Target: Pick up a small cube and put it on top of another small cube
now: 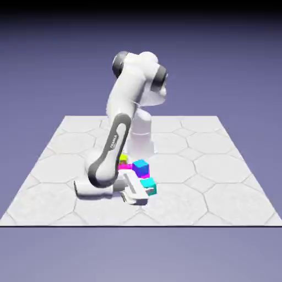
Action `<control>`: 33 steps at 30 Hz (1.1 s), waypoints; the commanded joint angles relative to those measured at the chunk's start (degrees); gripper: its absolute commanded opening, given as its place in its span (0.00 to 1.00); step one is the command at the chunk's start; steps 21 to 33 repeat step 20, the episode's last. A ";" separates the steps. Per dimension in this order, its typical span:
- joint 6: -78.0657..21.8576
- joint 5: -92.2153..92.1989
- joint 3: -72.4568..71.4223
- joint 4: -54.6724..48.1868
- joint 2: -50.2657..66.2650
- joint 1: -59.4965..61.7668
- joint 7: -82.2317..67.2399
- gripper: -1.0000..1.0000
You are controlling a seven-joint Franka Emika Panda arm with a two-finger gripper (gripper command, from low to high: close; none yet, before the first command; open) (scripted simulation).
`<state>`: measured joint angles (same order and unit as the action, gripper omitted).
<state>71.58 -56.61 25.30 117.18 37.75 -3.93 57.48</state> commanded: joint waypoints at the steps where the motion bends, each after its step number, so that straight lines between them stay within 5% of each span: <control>1: 0.35 2.59 -1.00 1.14 -1.69 1.25 -0.30 0.00; 10: 3.57 24.81 -9.56 11.38 -16.63 12.34 -2.78 0.00; 17: 11.06 22.84 -9.22 19.89 -16.32 10.16 -5.04 0.00; 18: 11.06 22.84 -9.22 19.89 -16.32 10.16 -5.04 1.00; 33: 9.05 23.66 -8.73 17.82 -16.28 10.82 -4.54 1.00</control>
